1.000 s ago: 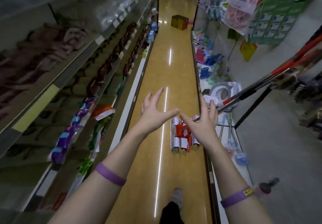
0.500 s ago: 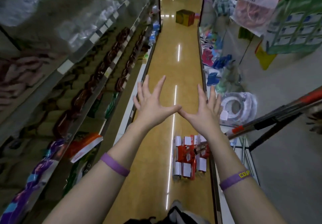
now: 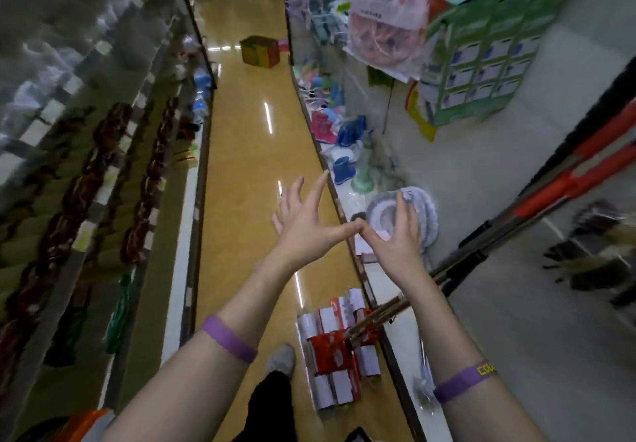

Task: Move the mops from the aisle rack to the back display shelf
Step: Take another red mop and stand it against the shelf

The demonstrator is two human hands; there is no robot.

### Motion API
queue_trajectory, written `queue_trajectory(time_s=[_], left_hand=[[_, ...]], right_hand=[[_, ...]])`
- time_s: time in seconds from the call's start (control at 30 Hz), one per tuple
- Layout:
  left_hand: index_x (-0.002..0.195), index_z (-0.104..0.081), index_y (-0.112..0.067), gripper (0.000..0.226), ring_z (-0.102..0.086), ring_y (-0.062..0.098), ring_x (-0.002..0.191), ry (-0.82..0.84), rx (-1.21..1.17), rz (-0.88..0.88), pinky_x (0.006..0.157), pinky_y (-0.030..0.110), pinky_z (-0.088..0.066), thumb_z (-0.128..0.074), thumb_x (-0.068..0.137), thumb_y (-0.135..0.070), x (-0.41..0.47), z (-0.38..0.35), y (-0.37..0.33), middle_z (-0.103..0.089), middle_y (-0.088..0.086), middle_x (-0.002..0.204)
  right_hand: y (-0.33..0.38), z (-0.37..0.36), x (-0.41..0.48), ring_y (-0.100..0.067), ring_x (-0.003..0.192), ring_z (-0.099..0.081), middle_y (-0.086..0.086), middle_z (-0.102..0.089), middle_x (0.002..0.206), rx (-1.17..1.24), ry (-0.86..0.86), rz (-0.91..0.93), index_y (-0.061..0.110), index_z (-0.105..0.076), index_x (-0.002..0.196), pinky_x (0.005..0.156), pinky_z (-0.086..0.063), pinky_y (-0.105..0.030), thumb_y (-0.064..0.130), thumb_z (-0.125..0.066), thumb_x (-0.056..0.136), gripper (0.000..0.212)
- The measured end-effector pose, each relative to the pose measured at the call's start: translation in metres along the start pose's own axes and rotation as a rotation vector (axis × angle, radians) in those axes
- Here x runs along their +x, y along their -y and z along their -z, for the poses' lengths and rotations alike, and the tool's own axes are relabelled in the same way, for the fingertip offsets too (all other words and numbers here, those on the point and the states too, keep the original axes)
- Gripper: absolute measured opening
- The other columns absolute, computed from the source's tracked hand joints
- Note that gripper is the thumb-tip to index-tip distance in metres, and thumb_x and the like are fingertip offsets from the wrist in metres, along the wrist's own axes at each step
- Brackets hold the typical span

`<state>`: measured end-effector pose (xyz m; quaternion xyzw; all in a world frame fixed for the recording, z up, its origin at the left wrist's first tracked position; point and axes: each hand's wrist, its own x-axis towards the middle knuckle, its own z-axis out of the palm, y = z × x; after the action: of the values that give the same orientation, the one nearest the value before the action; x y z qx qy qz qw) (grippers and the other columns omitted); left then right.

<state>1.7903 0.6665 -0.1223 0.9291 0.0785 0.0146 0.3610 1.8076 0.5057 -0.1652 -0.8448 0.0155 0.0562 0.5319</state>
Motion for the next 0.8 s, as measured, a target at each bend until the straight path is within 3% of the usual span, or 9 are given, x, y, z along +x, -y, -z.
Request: queue_trajectory(time_s=[0.07, 0.2, 0.37, 0.5, 0.57, 0.63, 0.73, 0.8], left_hand=[[0.151, -0.013, -0.05, 0.101, 0.009, 0.021, 0.15, 0.075, 0.007, -0.081, 0.118, 0.058, -0.002, -0.068, 0.069, -0.073, 0.033, -0.017, -0.006, 0.002, -0.004, 0.164], [0.149, -0.017, -0.051, 0.099, 0.007, 0.018, 0.15, 0.238, -0.006, -0.225, 0.119, 0.056, -0.003, -0.069, 0.069, -0.073, 0.103, -0.045, -0.013, 0.001, -0.004, 0.164], [0.149, -0.019, -0.051, 0.099, 0.002, 0.02, 0.151, 0.461, 0.018, -0.339, 0.119, 0.054, -0.009, -0.069, 0.067, -0.075, 0.175, -0.069, -0.021, -0.002, -0.006, 0.163], [0.148, -0.022, -0.05, 0.106, -0.003, 0.019, 0.151, 0.645, -0.04, -0.391, 0.118, 0.055, -0.015, -0.054, 0.055, -0.09, 0.209, -0.088, -0.028, -0.01, -0.007, 0.163], [0.148, -0.025, -0.048, 0.101, -0.008, 0.018, 0.15, 0.767, -0.106, -0.361, 0.119, 0.053, -0.018, -0.053, 0.059, -0.087, 0.219, -0.098, -0.033, -0.012, -0.007, 0.162], [0.149, -0.028, -0.045, 0.088, -0.012, 0.019, 0.15, 0.907, -0.185, -0.302, 0.12, 0.05, -0.017, -0.054, 0.072, -0.08, 0.226, -0.113, -0.04, -0.016, -0.005, 0.162], [0.15, -0.032, -0.038, 0.087, -0.022, 0.016, 0.148, 1.08, -0.27, -0.181, 0.12, 0.042, -0.018, -0.047, 0.076, -0.08, 0.228, -0.14, -0.048, -0.028, -0.006, 0.16], [0.151, -0.034, -0.028, 0.076, -0.027, 0.016, 0.146, 1.173, -0.264, -0.124, 0.114, 0.032, -0.017, -0.041, 0.089, -0.072, 0.226, -0.158, -0.051, -0.034, -0.004, 0.157]], right_hand=[[-0.009, 0.008, 0.017, -0.024, 0.154, 0.006, 0.002, 0.004, 0.167, -0.021, -0.085, -0.04, 0.042, -0.004, 0.157, 0.123, -0.01, -0.054, 0.076, -0.056, 0.071, 0.105], [-0.025, 0.014, 0.05, -0.022, 0.154, 0.008, -0.001, 0.004, 0.167, -0.022, -0.268, -0.181, 0.037, -0.005, 0.158, 0.123, -0.004, -0.045, 0.059, -0.063, 0.085, 0.095], [-0.027, 0.004, 0.082, -0.018, 0.154, 0.005, 0.0, 0.003, 0.168, 0.067, -0.493, -0.361, 0.034, -0.006, 0.159, 0.124, -0.005, -0.041, 0.065, -0.059, 0.079, 0.101], [-0.023, -0.001, 0.1, -0.014, 0.154, -0.003, 0.005, -0.003, 0.168, 0.222, -0.637, -0.425, 0.033, -0.008, 0.159, 0.125, -0.01, -0.044, 0.076, -0.054, 0.069, 0.109], [-0.024, 0.0, 0.105, -0.012, 0.153, -0.009, 0.008, -0.008, 0.167, 0.322, -0.701, -0.437, 0.034, -0.009, 0.158, 0.125, -0.014, -0.046, 0.08, -0.056, 0.073, 0.108], [-0.03, 0.002, 0.107, -0.011, 0.152, -0.013, 0.011, -0.01, 0.166, 0.429, -0.738, -0.467, 0.035, -0.008, 0.158, 0.125, -0.017, -0.043, 0.071, -0.055, 0.084, 0.095], [-0.047, 0.009, 0.107, -0.014, 0.153, -0.015, 0.011, -0.01, 0.167, 0.527, -0.745, -0.548, 0.038, -0.007, 0.158, 0.123, -0.017, -0.041, 0.07, -0.044, 0.092, 0.082], [-0.06, 0.014, 0.105, -0.013, 0.152, -0.014, 0.012, -0.009, 0.167, 0.55, -0.753, -0.603, 0.037, -0.007, 0.159, 0.121, -0.015, -0.04, 0.069, -0.036, 0.094, 0.078]])
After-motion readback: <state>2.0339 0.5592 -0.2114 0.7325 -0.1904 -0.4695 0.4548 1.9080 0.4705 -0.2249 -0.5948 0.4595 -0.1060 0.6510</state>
